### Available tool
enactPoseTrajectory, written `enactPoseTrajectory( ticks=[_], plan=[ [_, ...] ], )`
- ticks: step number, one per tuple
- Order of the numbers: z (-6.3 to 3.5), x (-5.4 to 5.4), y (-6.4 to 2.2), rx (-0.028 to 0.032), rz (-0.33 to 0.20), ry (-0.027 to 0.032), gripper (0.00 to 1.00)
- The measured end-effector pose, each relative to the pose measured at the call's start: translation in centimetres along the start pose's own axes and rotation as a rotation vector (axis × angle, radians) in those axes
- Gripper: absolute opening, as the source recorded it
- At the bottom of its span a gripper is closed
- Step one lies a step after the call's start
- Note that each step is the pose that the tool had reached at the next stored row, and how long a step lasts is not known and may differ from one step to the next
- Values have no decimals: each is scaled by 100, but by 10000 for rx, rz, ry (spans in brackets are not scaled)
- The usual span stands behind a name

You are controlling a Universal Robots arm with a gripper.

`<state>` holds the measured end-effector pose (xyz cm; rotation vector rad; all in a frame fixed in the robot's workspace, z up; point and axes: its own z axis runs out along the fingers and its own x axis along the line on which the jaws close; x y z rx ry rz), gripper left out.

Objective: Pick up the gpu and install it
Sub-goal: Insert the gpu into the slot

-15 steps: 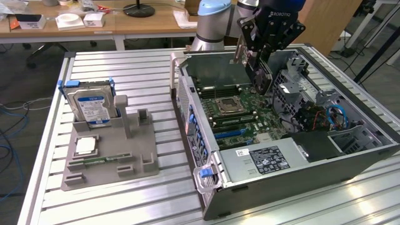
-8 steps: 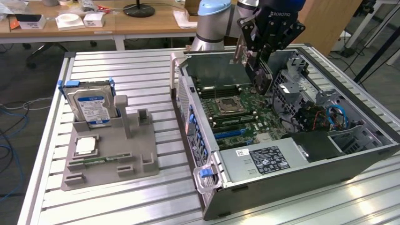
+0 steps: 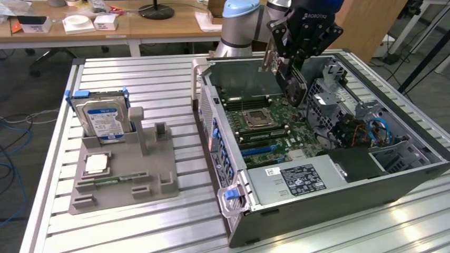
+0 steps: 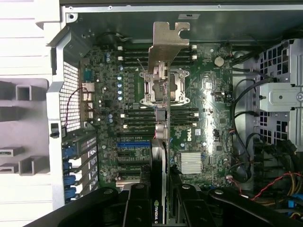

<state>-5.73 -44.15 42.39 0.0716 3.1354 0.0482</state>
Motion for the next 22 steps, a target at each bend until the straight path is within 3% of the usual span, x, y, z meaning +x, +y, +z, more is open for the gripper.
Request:
enactPoseTrajectory(
  ticks=[22],
  plan=[
    [4,0,0,-2,-555,17,26]
  ],
)
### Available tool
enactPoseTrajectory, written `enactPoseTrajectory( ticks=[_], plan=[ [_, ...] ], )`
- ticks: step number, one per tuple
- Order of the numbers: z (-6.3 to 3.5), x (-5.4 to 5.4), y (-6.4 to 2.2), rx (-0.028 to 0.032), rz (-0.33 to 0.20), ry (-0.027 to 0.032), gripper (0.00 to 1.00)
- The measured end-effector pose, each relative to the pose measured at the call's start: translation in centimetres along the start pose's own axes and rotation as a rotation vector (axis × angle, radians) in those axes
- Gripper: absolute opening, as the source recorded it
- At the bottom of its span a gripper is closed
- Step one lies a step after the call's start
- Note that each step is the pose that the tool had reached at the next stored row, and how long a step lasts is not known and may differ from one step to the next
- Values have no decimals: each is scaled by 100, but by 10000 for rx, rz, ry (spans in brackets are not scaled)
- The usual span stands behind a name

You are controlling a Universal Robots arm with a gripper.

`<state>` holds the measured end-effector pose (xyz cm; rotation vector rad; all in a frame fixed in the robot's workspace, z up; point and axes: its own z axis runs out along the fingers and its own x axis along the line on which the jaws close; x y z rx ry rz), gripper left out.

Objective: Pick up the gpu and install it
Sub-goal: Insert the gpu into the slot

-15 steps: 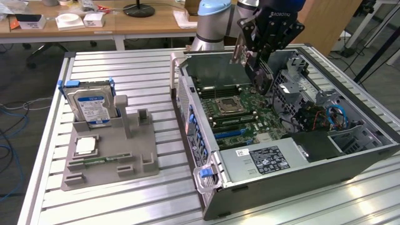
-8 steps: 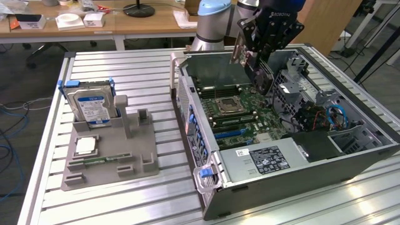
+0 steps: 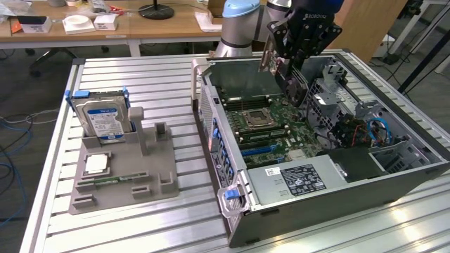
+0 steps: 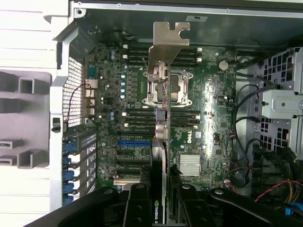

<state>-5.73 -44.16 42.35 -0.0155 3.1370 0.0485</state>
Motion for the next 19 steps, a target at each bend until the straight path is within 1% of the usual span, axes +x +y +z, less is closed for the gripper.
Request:
enactPoseTrajectory(
  ticks=[19],
  plan=[
    [1,0,0,-1,-326,10,26]
  ],
)
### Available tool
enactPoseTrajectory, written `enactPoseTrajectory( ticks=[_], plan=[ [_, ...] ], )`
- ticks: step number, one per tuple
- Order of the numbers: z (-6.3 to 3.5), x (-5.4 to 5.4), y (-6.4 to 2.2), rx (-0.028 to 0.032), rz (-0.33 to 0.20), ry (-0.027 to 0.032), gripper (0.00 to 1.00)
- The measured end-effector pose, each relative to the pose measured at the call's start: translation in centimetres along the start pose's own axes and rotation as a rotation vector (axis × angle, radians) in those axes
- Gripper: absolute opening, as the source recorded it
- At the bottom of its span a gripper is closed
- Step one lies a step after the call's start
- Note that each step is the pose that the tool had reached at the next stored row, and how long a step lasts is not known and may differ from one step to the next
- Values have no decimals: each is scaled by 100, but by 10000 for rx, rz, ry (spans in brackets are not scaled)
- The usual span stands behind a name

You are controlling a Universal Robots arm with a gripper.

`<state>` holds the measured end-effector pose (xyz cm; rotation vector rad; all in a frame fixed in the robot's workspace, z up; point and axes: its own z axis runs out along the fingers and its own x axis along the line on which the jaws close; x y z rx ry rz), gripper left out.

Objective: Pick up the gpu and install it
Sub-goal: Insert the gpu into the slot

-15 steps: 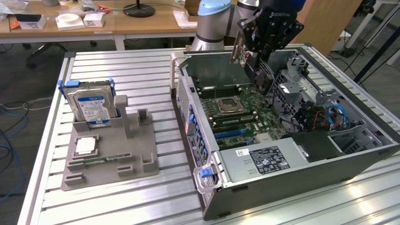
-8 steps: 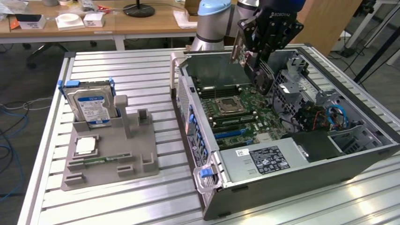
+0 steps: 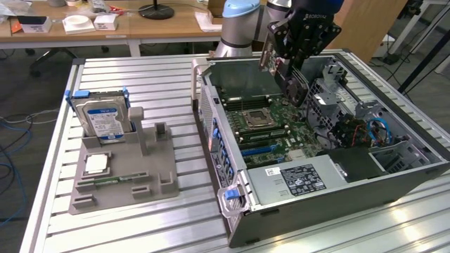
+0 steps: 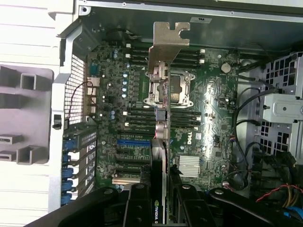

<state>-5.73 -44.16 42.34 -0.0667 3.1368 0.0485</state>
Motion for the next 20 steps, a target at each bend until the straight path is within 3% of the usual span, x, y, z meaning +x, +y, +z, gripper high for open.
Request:
enactPoseTrajectory(
  ticks=[20],
  plan=[
    [1,0,0,-2,-358,11,26]
  ],
)
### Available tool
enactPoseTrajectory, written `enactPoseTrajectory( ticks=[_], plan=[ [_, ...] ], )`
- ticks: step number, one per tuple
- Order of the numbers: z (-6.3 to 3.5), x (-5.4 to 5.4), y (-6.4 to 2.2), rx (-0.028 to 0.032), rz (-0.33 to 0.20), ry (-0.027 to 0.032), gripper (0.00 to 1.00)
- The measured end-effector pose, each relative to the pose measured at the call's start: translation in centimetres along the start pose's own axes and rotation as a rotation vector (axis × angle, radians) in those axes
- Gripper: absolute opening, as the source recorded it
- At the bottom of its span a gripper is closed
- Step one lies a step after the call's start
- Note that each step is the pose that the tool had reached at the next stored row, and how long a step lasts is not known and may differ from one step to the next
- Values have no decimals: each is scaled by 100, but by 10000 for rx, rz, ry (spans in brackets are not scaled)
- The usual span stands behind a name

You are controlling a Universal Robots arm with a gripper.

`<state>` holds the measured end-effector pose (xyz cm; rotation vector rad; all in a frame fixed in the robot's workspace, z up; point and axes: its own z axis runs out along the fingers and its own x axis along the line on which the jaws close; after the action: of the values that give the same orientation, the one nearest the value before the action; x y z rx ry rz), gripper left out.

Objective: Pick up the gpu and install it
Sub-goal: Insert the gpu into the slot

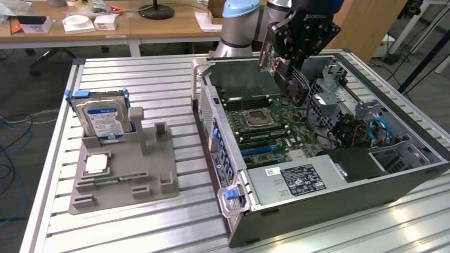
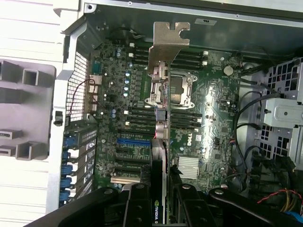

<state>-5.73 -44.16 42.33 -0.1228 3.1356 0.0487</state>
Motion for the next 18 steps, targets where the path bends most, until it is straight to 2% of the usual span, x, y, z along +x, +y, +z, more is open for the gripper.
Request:
enactPoseTrajectory(
  ticks=[18],
  plan=[
    [0,0,0,-1,-247,8,26]
  ],
)
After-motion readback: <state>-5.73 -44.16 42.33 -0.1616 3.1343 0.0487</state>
